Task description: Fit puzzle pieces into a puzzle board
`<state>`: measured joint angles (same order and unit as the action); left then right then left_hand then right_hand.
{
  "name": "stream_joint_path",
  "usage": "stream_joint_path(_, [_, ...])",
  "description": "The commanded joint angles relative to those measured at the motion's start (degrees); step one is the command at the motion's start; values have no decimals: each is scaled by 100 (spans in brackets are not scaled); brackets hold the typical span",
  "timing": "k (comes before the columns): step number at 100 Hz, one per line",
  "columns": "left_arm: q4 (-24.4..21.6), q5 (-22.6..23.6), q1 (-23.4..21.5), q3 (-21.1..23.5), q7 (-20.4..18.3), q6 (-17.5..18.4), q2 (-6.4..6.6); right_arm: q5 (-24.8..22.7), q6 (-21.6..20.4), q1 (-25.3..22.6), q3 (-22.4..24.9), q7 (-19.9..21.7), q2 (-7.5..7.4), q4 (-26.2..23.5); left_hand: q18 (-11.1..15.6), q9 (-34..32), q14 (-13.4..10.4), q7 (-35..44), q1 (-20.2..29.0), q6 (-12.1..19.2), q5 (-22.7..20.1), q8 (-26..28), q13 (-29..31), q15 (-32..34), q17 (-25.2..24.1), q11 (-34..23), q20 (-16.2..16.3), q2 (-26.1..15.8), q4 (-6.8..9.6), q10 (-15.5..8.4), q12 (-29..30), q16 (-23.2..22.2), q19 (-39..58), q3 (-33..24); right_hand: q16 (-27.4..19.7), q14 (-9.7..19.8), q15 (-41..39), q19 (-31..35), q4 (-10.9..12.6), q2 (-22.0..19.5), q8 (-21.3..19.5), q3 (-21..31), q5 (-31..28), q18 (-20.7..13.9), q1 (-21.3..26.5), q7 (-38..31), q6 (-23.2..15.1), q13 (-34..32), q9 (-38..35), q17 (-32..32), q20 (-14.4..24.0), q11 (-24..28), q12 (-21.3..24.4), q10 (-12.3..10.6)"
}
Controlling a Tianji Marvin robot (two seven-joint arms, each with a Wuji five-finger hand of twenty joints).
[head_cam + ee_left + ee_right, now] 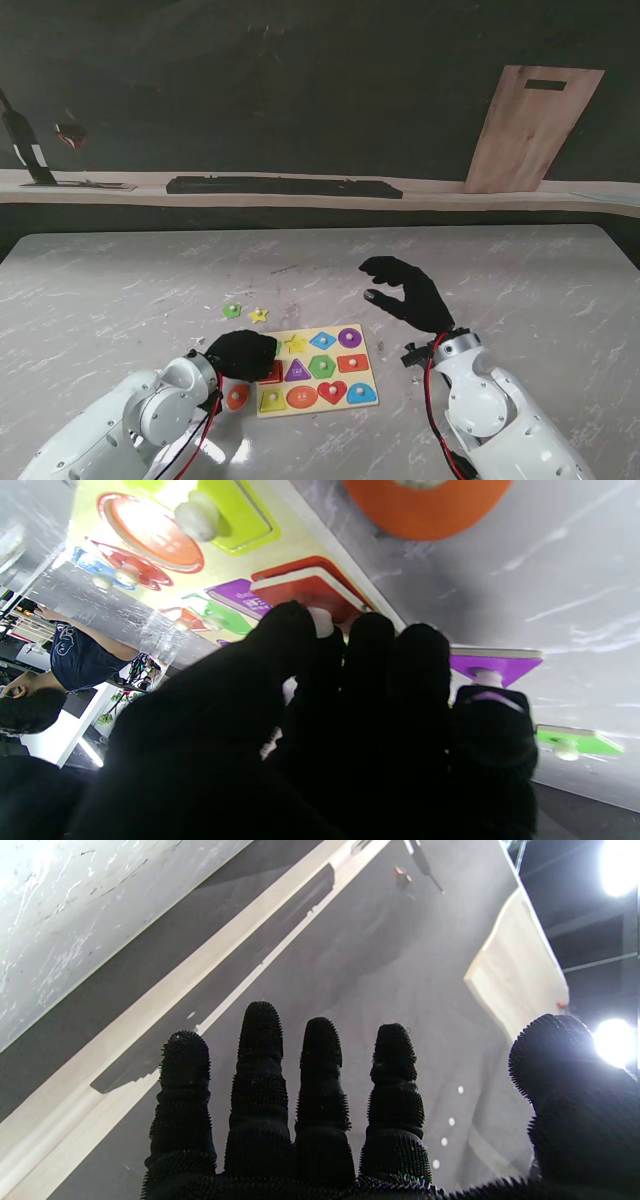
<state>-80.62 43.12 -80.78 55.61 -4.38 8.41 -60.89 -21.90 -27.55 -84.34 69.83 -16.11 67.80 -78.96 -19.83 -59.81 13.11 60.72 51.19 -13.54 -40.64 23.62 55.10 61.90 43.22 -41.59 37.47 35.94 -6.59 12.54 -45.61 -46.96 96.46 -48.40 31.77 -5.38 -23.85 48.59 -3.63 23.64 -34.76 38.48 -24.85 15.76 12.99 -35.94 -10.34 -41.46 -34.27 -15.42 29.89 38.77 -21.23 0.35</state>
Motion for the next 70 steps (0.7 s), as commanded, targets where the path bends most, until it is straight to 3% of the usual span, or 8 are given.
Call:
stream_joint_path(1, [28, -25, 14, -39, -27, 5, -6, 6, 16, -34, -14, -10, 32, -31, 329, 69, -73, 252, -5, -5, 116, 129, -40, 237, 5, -125, -11, 4, 218, 216, -66, 86, 469, -174, 46, 18, -38, 21, 115, -91, -76, -176, -113, 62, 49, -11, -180, 30, 41, 50, 98, -101, -22, -49])
stream_joint_path(70, [225, -208, 190, -256, -60, -6, -28, 4, 8, -35, 1, -26, 35, -24, 313, 104, -66, 228, 69, 33, 152, 123, -103, 187, -89, -63, 2, -44, 170, 198, -58, 99, 386, -45, 49, 19, -44, 25, 115, -89, -76, -182, -117, 63, 50, -16, -181, 19, 33, 48, 99, -99, -23, -49])
